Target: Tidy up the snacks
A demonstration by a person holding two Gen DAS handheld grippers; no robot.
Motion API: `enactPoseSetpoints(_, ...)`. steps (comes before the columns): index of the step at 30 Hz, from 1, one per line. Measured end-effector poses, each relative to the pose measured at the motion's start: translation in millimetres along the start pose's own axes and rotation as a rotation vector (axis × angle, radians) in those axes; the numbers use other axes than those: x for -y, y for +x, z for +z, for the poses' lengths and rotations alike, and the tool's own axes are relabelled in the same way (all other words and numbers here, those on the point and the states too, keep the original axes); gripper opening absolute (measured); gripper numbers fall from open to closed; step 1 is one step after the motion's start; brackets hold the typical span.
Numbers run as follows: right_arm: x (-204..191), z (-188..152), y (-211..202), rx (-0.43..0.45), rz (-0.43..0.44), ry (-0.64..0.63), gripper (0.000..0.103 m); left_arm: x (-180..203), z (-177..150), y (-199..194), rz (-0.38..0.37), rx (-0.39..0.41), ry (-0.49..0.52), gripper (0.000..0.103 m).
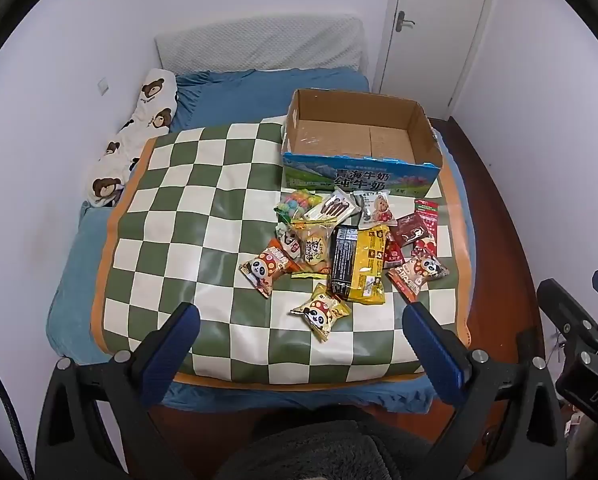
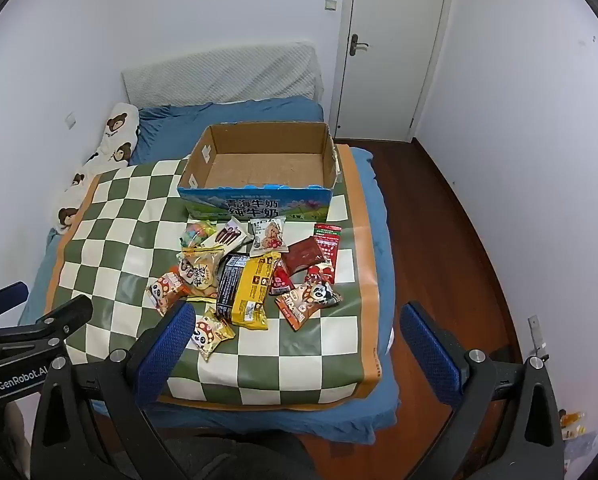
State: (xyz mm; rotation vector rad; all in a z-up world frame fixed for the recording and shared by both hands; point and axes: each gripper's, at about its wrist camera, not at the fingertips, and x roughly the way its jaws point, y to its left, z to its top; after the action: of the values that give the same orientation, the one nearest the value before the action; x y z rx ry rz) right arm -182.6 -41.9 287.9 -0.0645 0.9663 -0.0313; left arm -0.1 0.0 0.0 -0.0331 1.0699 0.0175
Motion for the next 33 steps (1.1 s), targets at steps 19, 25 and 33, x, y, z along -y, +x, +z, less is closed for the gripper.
enactPoseSetpoints(19,0,-1,2,-0.014,0.014,0.006,0.103,1,-3,-1,-0.002,-0.006,-0.002,0.103)
enactPoseSetpoints(25,-1,-1,1,-0.017,0.011,0.006,0.103,2,-6,4,-0.005,-0.009,0.000,0.103)
enactPoseSetpoints(33,-3,-2,-1,-0.014,0.012,0.011,0.103,3,-1,5,-0.016,-0.019,-0.006,0.103)
